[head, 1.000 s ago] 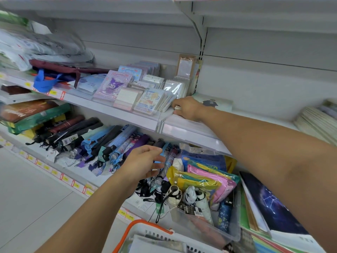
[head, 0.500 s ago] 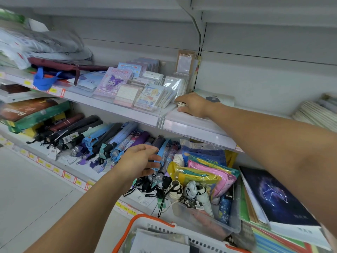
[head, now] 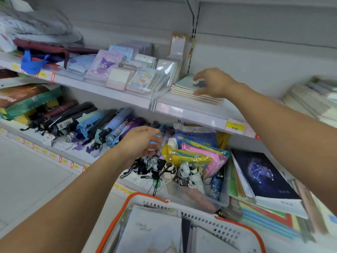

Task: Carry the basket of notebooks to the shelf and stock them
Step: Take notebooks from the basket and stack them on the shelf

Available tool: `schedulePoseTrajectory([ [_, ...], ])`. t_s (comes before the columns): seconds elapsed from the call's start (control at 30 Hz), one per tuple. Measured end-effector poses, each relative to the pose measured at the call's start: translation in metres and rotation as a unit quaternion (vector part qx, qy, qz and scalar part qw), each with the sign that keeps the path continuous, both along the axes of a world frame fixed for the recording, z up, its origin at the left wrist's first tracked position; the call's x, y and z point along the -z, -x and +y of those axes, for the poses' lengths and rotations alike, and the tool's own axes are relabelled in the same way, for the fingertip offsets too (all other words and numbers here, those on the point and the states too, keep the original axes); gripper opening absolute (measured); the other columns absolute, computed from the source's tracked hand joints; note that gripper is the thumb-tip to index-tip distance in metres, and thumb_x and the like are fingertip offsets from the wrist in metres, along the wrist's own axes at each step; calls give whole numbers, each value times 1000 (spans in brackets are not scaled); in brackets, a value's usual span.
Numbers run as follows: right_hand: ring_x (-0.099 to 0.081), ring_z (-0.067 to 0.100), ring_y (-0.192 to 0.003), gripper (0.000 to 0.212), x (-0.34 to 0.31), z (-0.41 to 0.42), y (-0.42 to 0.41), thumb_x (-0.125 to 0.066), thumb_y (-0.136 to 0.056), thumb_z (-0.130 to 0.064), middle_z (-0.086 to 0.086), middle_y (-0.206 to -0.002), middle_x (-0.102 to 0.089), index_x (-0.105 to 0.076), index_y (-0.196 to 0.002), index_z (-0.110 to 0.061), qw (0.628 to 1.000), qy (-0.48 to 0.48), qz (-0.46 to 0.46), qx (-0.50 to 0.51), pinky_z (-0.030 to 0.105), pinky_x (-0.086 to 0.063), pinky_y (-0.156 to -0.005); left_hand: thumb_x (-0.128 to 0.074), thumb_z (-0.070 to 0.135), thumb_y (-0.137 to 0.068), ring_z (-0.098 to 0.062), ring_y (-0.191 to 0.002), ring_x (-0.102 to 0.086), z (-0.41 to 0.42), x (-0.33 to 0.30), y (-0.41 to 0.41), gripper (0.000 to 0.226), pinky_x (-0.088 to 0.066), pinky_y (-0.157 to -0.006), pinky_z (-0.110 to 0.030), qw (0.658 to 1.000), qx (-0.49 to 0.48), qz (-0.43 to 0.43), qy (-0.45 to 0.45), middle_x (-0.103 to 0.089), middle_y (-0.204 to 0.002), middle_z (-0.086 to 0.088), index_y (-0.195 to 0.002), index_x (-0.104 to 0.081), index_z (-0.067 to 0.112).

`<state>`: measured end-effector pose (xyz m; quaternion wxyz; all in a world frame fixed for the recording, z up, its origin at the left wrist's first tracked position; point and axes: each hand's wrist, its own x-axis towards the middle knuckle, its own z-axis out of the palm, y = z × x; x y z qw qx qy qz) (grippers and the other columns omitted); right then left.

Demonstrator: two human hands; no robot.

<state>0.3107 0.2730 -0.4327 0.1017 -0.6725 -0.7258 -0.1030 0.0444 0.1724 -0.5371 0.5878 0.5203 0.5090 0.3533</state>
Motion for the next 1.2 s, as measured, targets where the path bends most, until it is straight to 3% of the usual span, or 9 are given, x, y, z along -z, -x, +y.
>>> schedulePoseTrajectory([
  [0.17,-61,9,-73,29,109,-121,88,-63,-90,-38,-1,-80,-70,-70,-85,-11,913,-210,327,-126,26,-49,-68,-55,36,-96,-20,-82,-66,-5,42,7,33,-54,-77,-34,970,78,229,30,-70,-97,-6,-116,-61,9],
  [0.33,-65,18,-80,74,302,-200,111,-64,-59,-87,-1,-86,-67,-59,-89,-18,900,294,287,148,32,-48,-62,-50,55,-93,-26,-103,-65,-25,97,19,55,-56,-87,-41,808,288,502,112,-64,-117,-7,-124,-56,10],
  [0.47,-63,19,-98,95,365,-246,113,-88,-42,-68,-7,-102,-61,-52,-109,-12,820,325,410,231,30,-49,-66,-47,59,-93,-24,-108,-62,-36,105,23,62,-56,-88,-41,736,359,560,125,-61,-126,-5,-136,-49,14],
  [0.57,-60,18,-74,60,374,-251,107,-93,-54,-51,0,-76,-57,-55,-77,-10,811,301,434,253,29,-36,-52,-47,62,-91,-23,-108,-62,-36,98,22,63,-56,-85,-38,748,357,548,113,-62,-125,-3,-135,-50,17],
  [0.8,-65,21,-78,18,351,-246,79,-82,-77,-12,4,-85,-70,-66,-72,-18,819,232,480,211,27,-50,-62,-49,63,-89,-26,-112,-60,-40,96,13,66,-54,-91,-42,758,345,542,111,-60,-129,-6,-135,-50,15],
  [0.93,-66,16,-63,20,301,-239,56,-65,-91,-2,3,-82,-71,-56,-79,-15,621,152,749,172,27,-54,-52,-54,77,-75,-33,-117,-57,-46,90,19,89,-51,-97,-45,781,311,526,131,-54,-137,-10,-138,-47,15],
  [1.07,-72,15,-67,6,261,-220,64,-57,-98,-12,4,-82,-74,-58,-93,-10,499,88,856,104,30,-59,-57,-62,43,-91,-21,-92,-72,-48,68,18,46,-59,-83,-39,924,240,239,174,-73,-110,-6,-127,-60,15],
  [1.13,-72,20,-68,23,275,-215,74,-54,-101,-34,6,-83,-74,-64,-96,-14,522,119,830,156,35,-59,-59,-59,23,-96,-20,-81,-71,-45,53,15,30,-59,-74,-36,944,192,235,127,-73,-102,-7,-122,-61,7],
  [1.2,-67,24,-65,43,310,-225,83,-61,-88,-61,4,-80,-68,-66,-93,-19,626,212,705,256,36,-56,-62,-56,20,-98,-21,-73,-64,-41,46,15,22,-56,-64,-32,916,151,370,38,-66,-91,-7,-115,-54,6],
])
